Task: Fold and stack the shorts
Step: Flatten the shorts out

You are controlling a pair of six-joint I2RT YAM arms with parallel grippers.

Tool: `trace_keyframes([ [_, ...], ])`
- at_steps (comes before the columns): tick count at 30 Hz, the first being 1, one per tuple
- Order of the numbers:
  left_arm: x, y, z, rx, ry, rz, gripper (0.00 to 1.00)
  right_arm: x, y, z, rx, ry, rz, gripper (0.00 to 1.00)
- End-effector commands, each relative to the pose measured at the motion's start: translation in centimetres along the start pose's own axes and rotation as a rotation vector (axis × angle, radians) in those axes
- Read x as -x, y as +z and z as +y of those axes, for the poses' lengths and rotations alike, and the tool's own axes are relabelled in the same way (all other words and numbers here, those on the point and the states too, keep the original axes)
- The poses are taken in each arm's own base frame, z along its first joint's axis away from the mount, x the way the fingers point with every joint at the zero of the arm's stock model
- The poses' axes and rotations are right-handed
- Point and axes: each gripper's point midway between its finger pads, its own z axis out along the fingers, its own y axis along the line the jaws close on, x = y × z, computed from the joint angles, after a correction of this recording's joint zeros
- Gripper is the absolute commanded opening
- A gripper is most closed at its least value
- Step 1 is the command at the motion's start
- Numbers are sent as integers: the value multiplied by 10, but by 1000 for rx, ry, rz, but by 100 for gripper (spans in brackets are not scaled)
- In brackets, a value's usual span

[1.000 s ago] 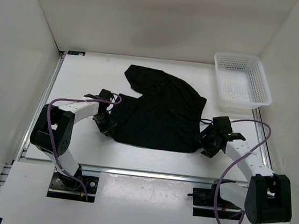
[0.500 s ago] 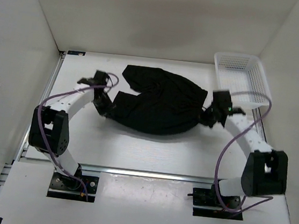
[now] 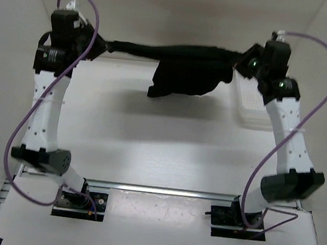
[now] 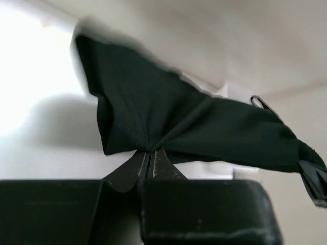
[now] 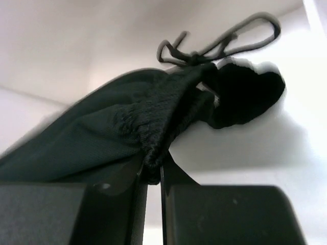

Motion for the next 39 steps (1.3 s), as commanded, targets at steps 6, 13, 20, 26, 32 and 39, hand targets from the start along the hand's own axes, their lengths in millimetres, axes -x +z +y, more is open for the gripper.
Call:
trace_keyframes([
  [6, -184, -24, 150, 310, -71, 339, 10, -188, -40, -121, -197, -9, 302, 0],
  [13, -305, -62, 218, 440, -222, 571, 79, -307, -118, -202, -406, 33, 503, 65],
  [20, -251, -48, 181, 367, -149, 491, 90, -268, -152, -207, -506, 27, 369, 73],
  [26, -235, -7, 134, 292, 14, 525, 50, -233, -122, -178, -458, -59, 335, 20],
  [32, -249, 47, 94, 245, 158, 597, 62, -272, -45, -160, -334, -216, 648, 19],
  [39, -279, 132, 82, 290, 236, 694, 68, -302, -4, -160, -319, -269, 816, 29],
])
